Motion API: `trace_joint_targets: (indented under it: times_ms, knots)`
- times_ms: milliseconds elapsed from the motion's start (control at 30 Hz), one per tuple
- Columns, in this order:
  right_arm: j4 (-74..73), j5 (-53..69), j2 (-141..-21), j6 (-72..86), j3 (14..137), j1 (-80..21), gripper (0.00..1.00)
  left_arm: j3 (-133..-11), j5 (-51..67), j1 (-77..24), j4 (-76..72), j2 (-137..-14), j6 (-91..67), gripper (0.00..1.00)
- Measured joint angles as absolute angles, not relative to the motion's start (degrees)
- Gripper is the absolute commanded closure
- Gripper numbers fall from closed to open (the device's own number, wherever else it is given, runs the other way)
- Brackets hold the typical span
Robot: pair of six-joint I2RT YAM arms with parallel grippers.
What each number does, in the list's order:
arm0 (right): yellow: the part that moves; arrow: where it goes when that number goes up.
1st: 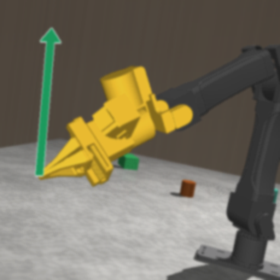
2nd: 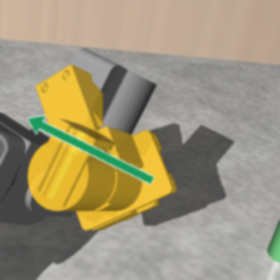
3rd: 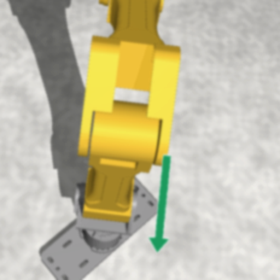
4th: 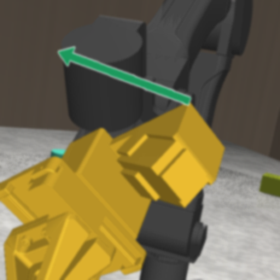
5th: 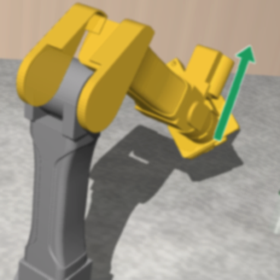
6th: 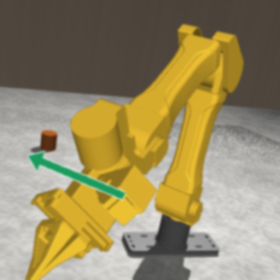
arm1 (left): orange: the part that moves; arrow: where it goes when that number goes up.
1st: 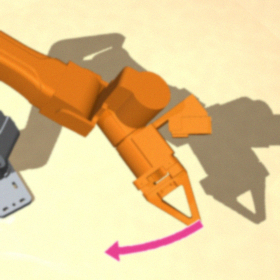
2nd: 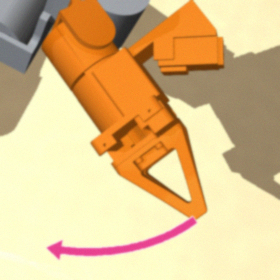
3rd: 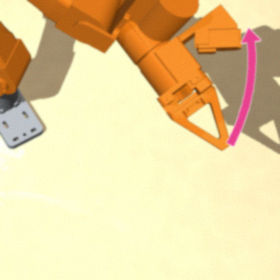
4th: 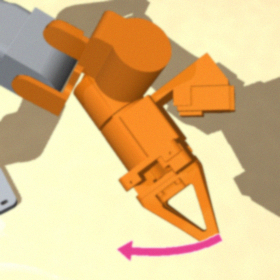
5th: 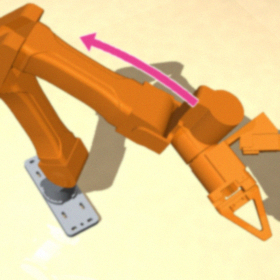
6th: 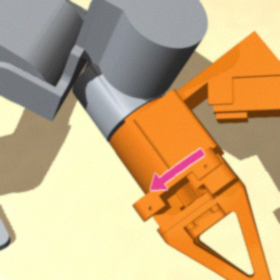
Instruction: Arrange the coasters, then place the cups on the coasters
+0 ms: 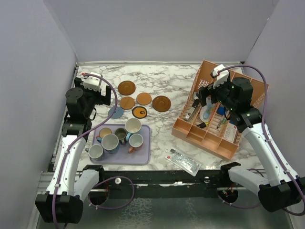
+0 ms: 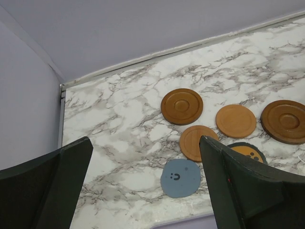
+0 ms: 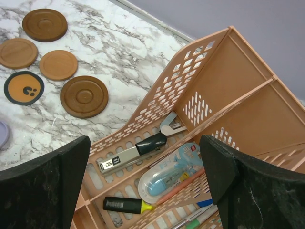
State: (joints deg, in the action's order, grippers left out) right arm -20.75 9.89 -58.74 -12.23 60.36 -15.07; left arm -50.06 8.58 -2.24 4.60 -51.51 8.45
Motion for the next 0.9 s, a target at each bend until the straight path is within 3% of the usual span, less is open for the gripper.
trace_joint_targets:
  times_ms: [900]
  knots:
    - [-25.08, 13.96, -58.41, -17.67, 60.36, -15.33, 0.00, -47.75, 10.04, -2.20, 4.03, -50.52, 10.50, 0.01]
